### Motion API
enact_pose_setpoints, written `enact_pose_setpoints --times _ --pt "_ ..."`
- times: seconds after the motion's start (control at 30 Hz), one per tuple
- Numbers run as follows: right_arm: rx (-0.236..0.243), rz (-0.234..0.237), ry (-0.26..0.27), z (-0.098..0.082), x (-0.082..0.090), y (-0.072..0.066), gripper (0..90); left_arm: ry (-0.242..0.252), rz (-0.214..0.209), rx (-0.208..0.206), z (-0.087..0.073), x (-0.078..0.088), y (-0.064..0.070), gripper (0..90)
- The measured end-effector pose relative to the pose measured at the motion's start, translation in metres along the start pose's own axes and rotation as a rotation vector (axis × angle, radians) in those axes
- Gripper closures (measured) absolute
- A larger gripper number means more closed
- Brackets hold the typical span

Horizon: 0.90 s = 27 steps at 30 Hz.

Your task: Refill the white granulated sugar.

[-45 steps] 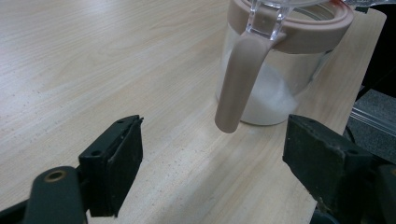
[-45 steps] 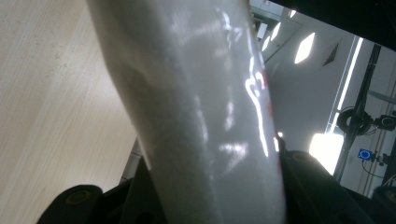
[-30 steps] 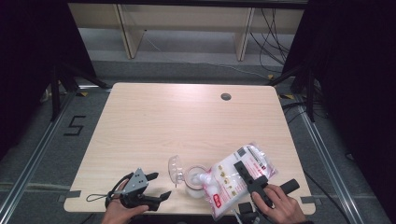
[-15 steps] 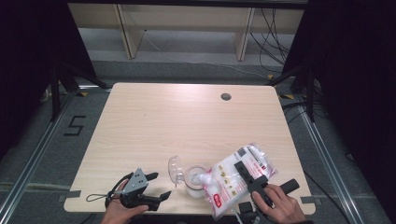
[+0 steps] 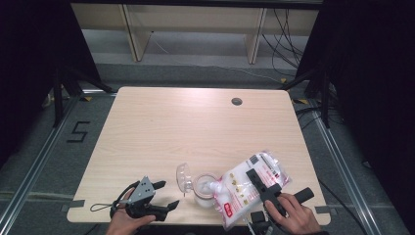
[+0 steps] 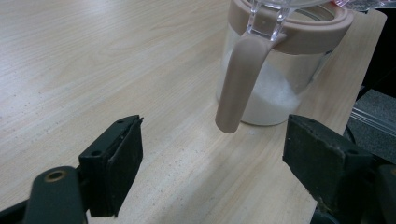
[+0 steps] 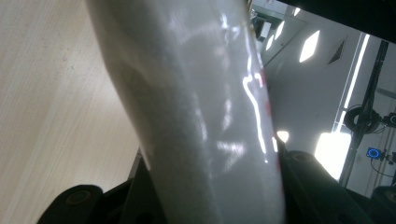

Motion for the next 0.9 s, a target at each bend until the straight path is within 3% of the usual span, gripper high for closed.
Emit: enact_pose_setpoints --times 0.03,0.07,0.9 --pt "-0.008 0.003 -0.008 -0.0008 0.0003 -0.0008 67.4 0.0 0.0 0.0 0.0 0.0001 0.0 19.6" --pt "-0.008 0.004 -0.007 -0.0008 0.0002 -0.0008 67.5 0.001 0.0 0.028 -0.0004 -0.0001 0.0014 19.6" --pt "0.0 0.009 -0.021 -0.0018 -0.0019 -0.0023 67.5 0.0 0.0 0.019 -0.0002 -0.0005 0.0011 19.6"
Point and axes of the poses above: each handheld gripper's, and its own axes: x roughly backward along the jaws, z roughly out of its top, y roughly to its right, the point moved 9 cm from there along -x, roughly forward along the jaws, and after that the axes turned 9 degrees about -y, right-handed, at the moved point
